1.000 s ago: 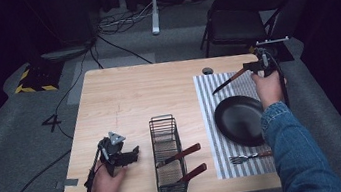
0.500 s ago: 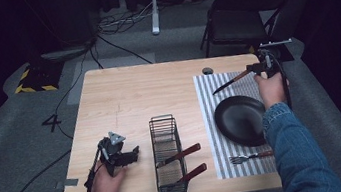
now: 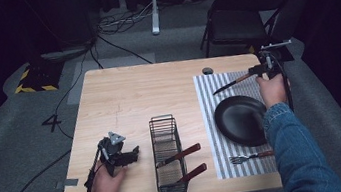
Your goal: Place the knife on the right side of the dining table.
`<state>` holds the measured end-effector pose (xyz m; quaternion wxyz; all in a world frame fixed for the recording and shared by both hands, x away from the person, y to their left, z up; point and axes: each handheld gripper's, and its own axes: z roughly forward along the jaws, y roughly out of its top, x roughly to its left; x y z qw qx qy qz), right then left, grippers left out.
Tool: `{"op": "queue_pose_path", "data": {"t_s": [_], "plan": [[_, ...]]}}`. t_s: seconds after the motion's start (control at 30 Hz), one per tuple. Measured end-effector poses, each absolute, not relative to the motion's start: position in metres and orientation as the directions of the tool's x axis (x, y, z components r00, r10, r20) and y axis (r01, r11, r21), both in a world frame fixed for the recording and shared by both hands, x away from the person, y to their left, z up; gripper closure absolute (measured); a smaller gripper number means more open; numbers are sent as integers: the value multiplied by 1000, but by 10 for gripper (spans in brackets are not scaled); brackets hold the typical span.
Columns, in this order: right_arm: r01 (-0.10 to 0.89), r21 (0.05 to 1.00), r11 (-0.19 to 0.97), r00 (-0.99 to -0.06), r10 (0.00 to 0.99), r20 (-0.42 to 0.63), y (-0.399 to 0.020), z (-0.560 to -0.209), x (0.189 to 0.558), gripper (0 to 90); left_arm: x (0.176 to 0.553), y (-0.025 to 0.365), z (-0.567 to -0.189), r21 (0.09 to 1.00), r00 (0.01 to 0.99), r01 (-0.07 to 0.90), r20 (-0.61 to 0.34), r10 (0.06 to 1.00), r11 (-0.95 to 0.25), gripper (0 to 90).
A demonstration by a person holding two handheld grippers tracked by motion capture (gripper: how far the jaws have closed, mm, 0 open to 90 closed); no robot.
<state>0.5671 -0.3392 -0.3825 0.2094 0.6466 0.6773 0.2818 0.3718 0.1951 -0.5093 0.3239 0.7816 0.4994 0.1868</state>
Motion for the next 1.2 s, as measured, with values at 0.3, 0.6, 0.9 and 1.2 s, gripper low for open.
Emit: {"op": "queue_pose_path", "data": {"t_s": [0.3,0.6,0.9,1.2], "plan": [[782,623,-24,-52,993,103,-348,-392,574,517,372,195,-509,693,431,660,-32,902,-291,170],[790,612,-41,-40,992,118,-353,-398,580,499,372,195,-509,693,431,660,-33,902,-290,170],[808,586,-49,-26,992,120,-356,-406,583,469,372,195,-509,693,431,660,-33,902,-290,170],[816,573,-83,-9,988,157,-364,-414,584,461,372,195,-509,693,431,660,-33,902,-290,170]]}}
